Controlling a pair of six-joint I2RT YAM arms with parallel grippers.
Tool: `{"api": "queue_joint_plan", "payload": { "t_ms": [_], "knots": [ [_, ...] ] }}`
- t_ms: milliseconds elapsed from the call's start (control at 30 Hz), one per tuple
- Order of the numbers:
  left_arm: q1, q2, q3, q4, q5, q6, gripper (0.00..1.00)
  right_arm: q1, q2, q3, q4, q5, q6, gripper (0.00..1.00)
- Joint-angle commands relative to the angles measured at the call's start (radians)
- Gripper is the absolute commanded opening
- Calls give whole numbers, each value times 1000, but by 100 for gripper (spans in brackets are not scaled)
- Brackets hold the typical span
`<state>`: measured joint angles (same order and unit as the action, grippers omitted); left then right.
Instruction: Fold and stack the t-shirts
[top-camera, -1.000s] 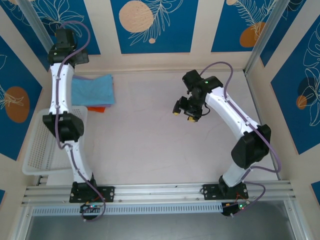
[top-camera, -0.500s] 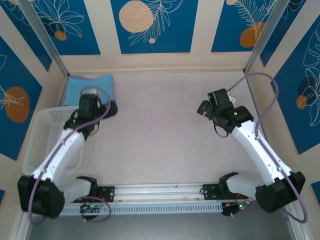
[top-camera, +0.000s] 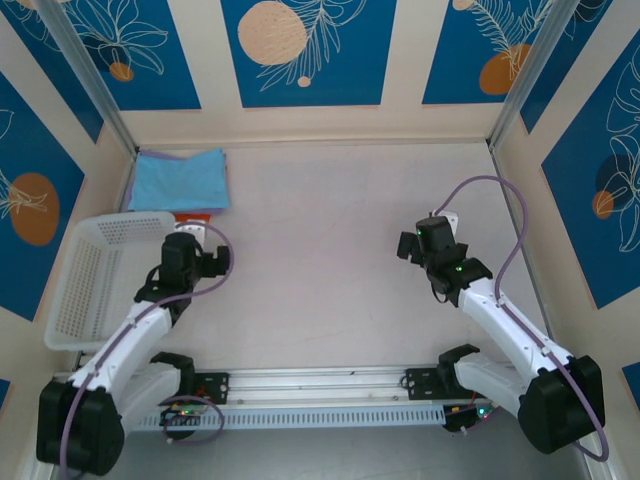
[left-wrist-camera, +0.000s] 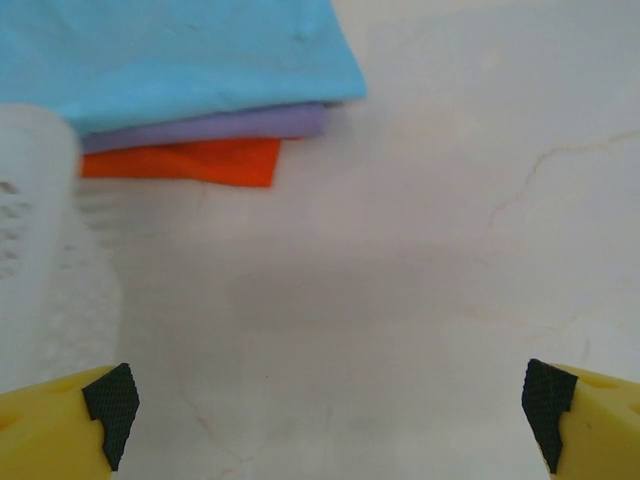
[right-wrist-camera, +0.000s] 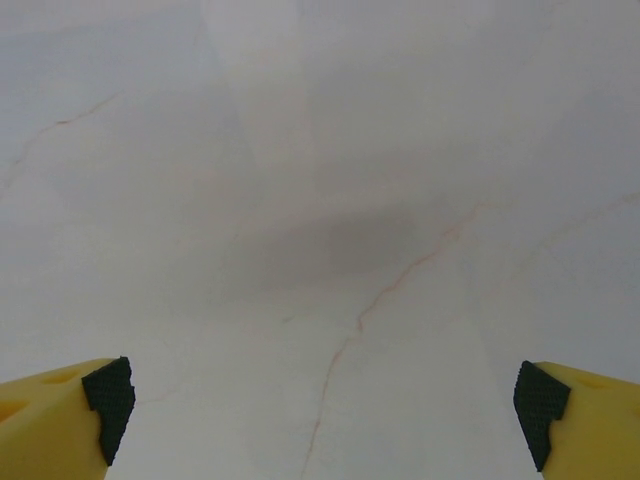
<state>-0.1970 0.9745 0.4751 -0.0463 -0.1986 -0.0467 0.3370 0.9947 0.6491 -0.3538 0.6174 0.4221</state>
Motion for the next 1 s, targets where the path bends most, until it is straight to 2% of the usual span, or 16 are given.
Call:
{"api": "queue_joint_plan", "payload": {
  "t_ms": [0, 167, 233, 433, 633, 767, 867, 967],
  "knots": [
    [31, 74, 4, 187, 89, 74, 100, -28, -16, -50, 158, -131, -98, 100],
    [89, 263, 64, 309, 145, 52, 100, -109, 5, -96, 275, -118, -150, 100],
    [129, 352, 113, 316, 212, 29, 100, -154, 8, -126, 332, -116, -170, 99],
    [156, 503, 193, 358, 182, 44, 100, -273, 39, -197, 476, -184, -217, 100],
    [159, 568, 156, 474, 177, 61, 100, -310, 97, -278, 623, -230, -243, 100],
    [159, 564, 109, 552, 263, 99, 100, -321, 117, -303, 721, -276, -249, 100],
    [159, 523, 6, 706, 221, 79, 100, -327, 171, -309, 831, -319, -249, 100],
    [148, 532, -64, 837, 132, 59, 100, -328, 241, -292, 918, -344, -247, 100]
  ]
}}
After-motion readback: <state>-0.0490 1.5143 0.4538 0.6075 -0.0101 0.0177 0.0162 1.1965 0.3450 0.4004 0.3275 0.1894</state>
